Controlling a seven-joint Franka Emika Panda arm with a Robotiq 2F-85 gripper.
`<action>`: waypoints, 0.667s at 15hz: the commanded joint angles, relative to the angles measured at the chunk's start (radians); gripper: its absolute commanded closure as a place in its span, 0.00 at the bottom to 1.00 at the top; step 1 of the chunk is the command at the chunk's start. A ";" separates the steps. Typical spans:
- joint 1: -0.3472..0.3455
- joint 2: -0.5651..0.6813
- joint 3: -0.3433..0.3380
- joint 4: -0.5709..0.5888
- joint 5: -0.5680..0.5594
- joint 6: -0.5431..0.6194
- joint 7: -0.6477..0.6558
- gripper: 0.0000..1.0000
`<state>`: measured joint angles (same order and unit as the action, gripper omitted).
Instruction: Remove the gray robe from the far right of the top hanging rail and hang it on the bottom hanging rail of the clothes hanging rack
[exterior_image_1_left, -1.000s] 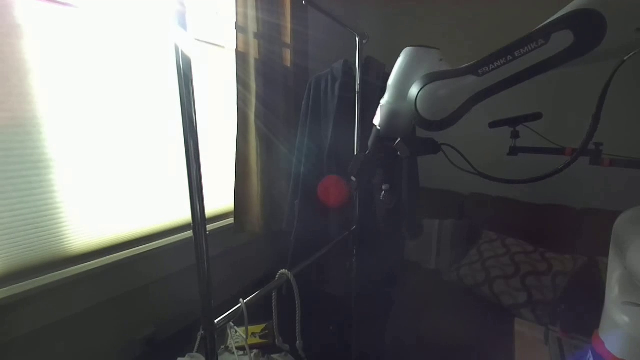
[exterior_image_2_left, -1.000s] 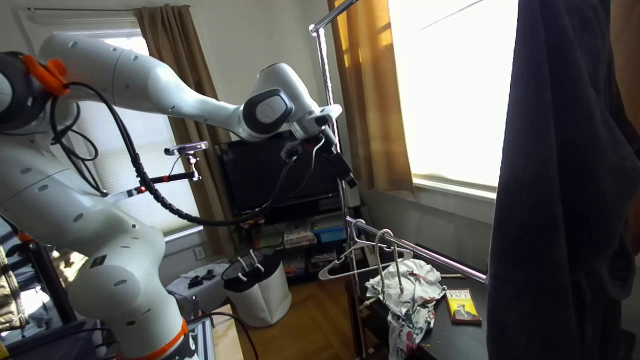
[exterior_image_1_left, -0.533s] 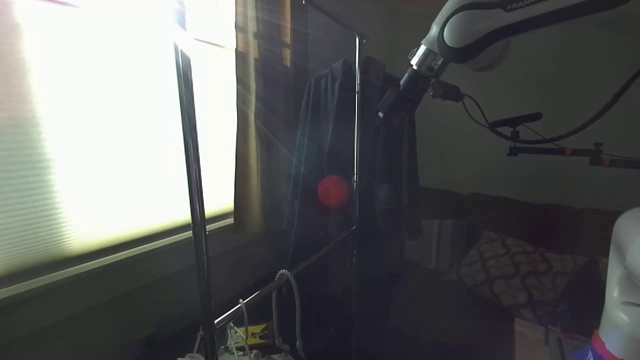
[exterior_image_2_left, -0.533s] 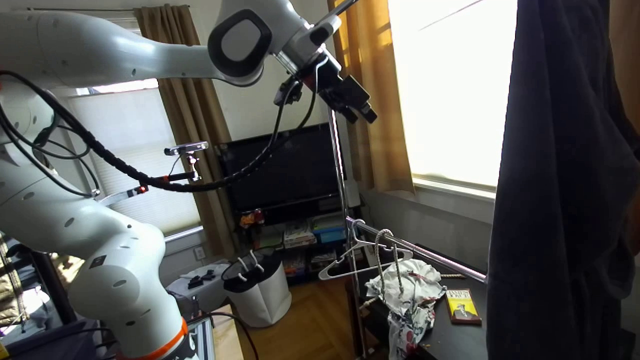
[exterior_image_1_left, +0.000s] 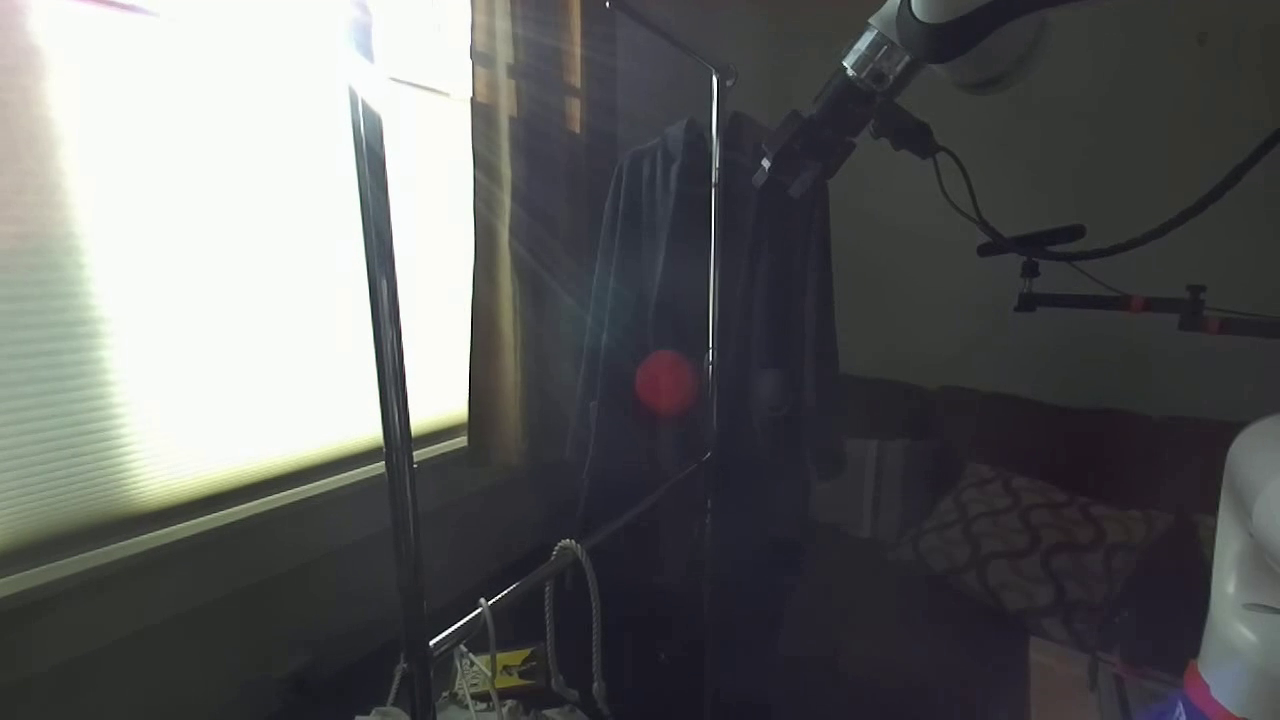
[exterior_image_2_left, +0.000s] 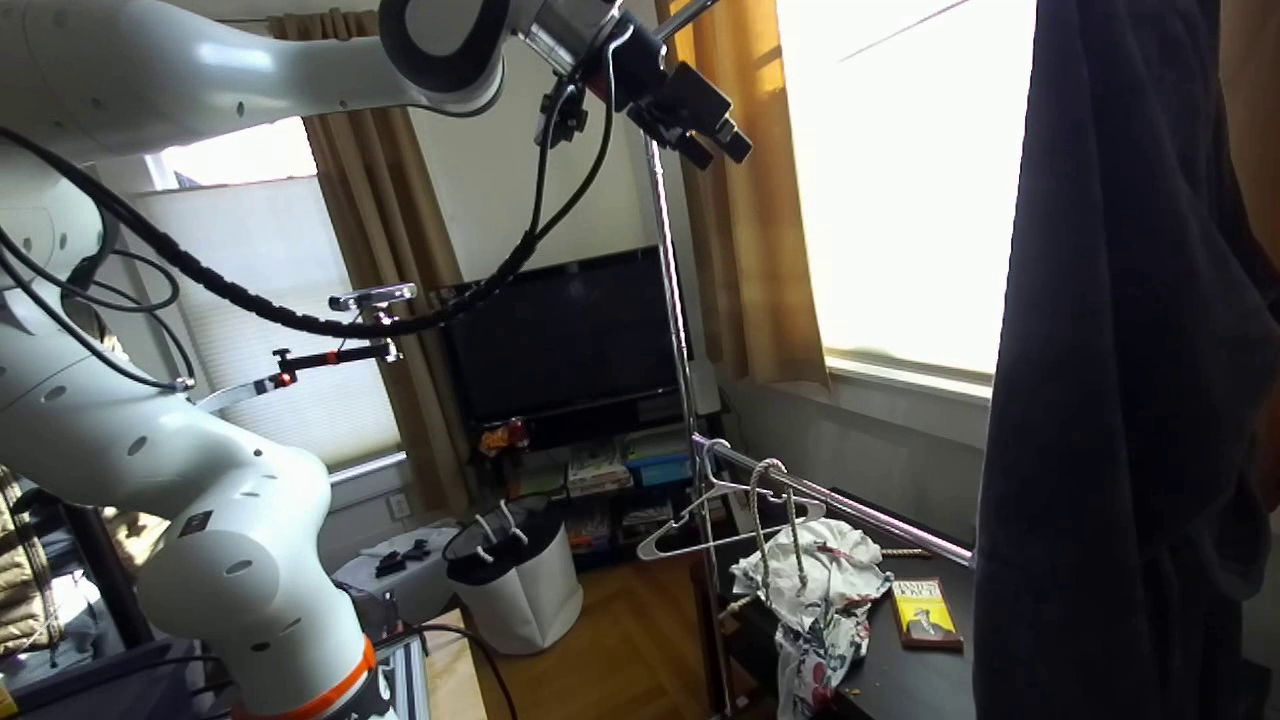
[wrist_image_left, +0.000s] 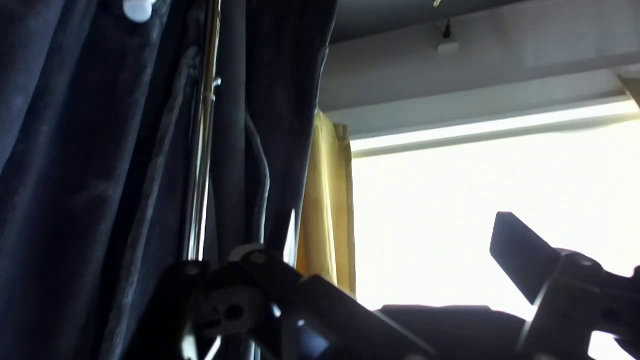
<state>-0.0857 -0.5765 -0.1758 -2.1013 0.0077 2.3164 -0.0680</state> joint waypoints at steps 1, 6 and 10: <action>0.022 0.032 -0.088 0.143 0.036 0.022 -0.135 0.00; 0.049 0.184 -0.251 0.418 0.063 -0.005 -0.359 0.00; 0.075 0.365 -0.338 0.649 0.214 -0.028 -0.414 0.00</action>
<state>-0.0321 -0.3683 -0.4563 -1.6445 0.1227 2.3345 -0.4487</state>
